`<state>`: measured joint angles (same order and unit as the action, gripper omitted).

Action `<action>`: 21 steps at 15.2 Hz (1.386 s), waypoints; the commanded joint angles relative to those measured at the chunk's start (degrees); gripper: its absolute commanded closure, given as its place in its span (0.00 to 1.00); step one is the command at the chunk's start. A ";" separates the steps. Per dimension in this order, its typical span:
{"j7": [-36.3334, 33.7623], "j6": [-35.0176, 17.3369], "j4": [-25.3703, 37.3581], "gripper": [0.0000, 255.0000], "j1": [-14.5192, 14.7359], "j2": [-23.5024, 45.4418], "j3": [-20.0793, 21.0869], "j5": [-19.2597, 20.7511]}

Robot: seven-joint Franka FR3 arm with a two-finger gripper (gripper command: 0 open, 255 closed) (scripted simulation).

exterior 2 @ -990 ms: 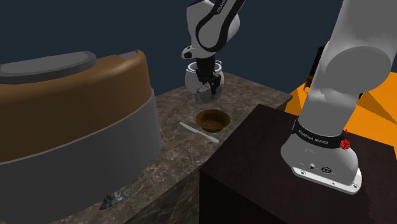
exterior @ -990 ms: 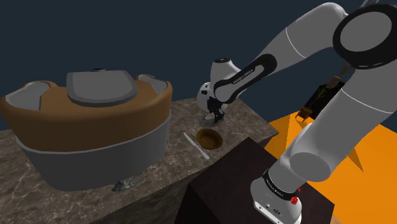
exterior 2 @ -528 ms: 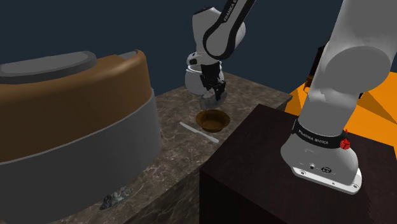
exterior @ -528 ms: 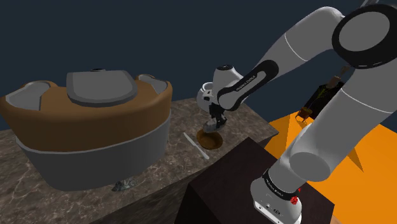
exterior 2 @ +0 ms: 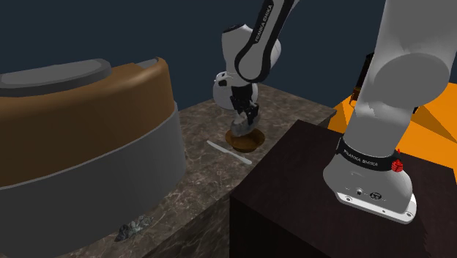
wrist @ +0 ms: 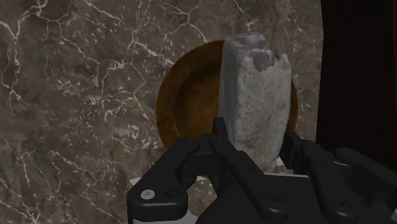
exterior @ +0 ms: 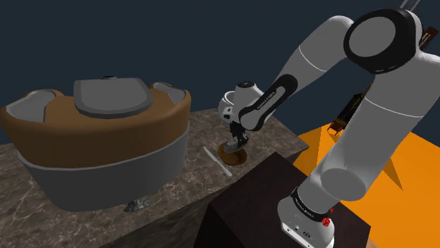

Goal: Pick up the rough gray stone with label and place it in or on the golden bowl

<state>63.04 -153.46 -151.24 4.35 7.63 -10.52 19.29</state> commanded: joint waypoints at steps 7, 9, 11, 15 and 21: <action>-0.91 -3.10 0.61 1.00 0.04 3.66 -0.18 0.61; -0.91 -3.10 0.61 1.00 0.04 3.66 -0.18 0.61; -0.90 -3.09 0.61 0.00 0.04 3.66 -0.18 0.61; -0.91 -3.10 0.61 0.00 0.04 3.66 -0.18 0.61; 0.61 5.32 0.59 0.00 0.65 -4.68 0.92 -1.54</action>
<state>63.78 -149.13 -150.48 4.77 3.99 -9.81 17.94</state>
